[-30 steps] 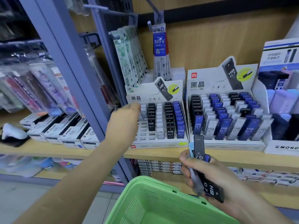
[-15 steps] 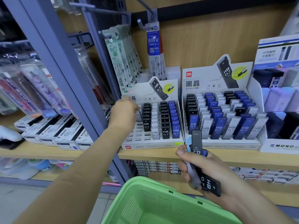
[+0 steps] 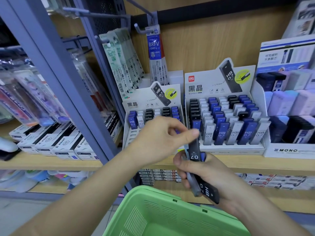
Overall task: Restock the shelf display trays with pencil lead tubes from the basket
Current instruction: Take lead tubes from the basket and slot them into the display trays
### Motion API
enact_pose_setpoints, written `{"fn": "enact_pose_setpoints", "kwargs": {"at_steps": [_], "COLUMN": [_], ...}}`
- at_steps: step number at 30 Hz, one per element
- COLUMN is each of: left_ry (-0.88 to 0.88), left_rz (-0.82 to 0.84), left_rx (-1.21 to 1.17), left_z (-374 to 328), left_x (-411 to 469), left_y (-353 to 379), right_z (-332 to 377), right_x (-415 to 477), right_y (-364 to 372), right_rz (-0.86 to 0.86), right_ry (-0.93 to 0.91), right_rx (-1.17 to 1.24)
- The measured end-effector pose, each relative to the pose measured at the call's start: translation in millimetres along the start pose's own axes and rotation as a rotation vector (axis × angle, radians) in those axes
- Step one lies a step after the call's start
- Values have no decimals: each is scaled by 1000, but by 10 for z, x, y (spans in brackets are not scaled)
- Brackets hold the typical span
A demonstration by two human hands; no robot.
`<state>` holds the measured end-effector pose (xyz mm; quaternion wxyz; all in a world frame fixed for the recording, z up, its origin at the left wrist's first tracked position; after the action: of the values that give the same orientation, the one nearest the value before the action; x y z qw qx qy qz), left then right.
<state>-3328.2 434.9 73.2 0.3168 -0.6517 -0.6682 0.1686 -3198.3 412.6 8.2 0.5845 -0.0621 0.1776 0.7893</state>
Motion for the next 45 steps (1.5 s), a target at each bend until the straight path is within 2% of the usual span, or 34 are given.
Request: {"fn": "enact_pose_setpoints", "kwargs": {"at_steps": [3,8,13,15,17,20,22,24,28,35,39,45], "left_ry": [-73,-202,-313,-329,-258,-140,-108,-86,-5,117,99,241], "left_rz": [46,-75,-161,-211,-213,-99,-198,-299,-335,-124,-133,-77], "left_rx": [-176,-496,-686,-527,-113,519,724,744,740,774,741,753], "left_z": [-18,-8,51,125,207,284,329,370,411,519,622,652], "left_x": [-29,-56,-92,-46,80,241,264,225,159,135,141,162], "left_y": [85,-56,-144,-269,-483,-650,-652,-649,-697,-492,-505,-473], "right_z": [19,68,140,128,113,97,101,101,95,69,51,31], "right_x": [-20,-53,-40,-29,-27,-25,-28,-28,-25,-20,-24,-20], "right_y": [9,-47,-111,-117,-107,-94,-99,-112,-143,-123,-122,-81], "right_rz": [-1,-3,-67,-76,-67,-49,-45,-40,-41,-61,-69,-69], "right_ry": [-15,-15,52,76,83,82,84,90,97,132,134,151], "right_rx": [3,55,277,319,318,292,289,296,307,360,362,359]}}
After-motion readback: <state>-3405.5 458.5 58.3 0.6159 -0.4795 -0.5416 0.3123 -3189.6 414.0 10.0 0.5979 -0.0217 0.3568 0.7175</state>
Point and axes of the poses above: each hand's wrist, its own x-axis towards the middle knuckle, its own y-axis out of the palm, z = x × y, the point moved 2 cm from there along x, towards the middle knuckle, and after that the axes turned 10 degrees about -z, right-handed, at the moved point
